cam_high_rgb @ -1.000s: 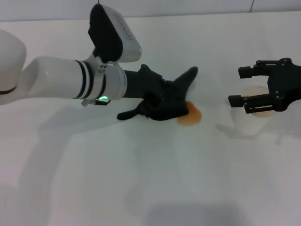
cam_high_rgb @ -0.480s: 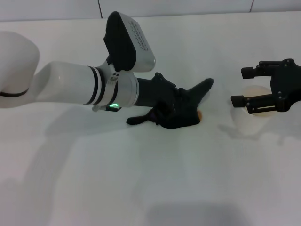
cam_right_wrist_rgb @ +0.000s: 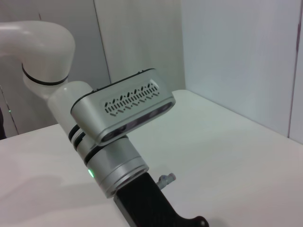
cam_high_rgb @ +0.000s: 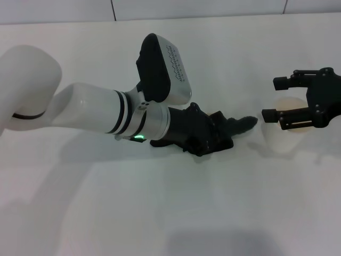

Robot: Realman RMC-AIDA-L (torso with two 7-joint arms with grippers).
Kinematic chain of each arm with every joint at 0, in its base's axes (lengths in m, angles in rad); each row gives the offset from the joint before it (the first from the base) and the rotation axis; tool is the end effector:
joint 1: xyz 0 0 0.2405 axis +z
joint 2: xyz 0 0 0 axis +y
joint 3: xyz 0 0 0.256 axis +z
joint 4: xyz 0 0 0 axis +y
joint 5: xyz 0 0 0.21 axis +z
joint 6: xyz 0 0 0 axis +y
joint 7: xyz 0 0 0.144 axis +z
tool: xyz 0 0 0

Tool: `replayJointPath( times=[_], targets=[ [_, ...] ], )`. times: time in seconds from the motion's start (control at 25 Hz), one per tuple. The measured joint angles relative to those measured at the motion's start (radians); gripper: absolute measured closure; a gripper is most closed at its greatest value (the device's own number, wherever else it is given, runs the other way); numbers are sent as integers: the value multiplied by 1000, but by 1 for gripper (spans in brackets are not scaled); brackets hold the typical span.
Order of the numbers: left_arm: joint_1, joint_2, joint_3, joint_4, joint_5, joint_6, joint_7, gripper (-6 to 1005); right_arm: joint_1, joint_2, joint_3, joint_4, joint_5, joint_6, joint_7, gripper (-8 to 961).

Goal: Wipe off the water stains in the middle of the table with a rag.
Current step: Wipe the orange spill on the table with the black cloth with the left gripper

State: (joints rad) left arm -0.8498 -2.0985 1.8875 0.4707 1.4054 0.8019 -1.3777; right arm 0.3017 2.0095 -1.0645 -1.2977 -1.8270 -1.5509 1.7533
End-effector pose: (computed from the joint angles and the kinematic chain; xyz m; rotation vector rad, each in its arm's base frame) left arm -0.1635 0.3622 -0.1494 -2.9575 -0.1065 -0.1280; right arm 0.2195 0.3178 0.0679 -2.7400 0.4352 0.4655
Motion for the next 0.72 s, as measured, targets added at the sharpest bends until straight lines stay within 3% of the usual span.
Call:
replayJointPath(
  times=[0.52,0.72],
  targets=[
    [3,2,-4,-1,-7,14,31,922,-3,0,0,0,7,0,0,112],
    [9,7,-56,-1,-6,-57,56,922,-4,0,0,0,10,1,0,112]
  ],
)
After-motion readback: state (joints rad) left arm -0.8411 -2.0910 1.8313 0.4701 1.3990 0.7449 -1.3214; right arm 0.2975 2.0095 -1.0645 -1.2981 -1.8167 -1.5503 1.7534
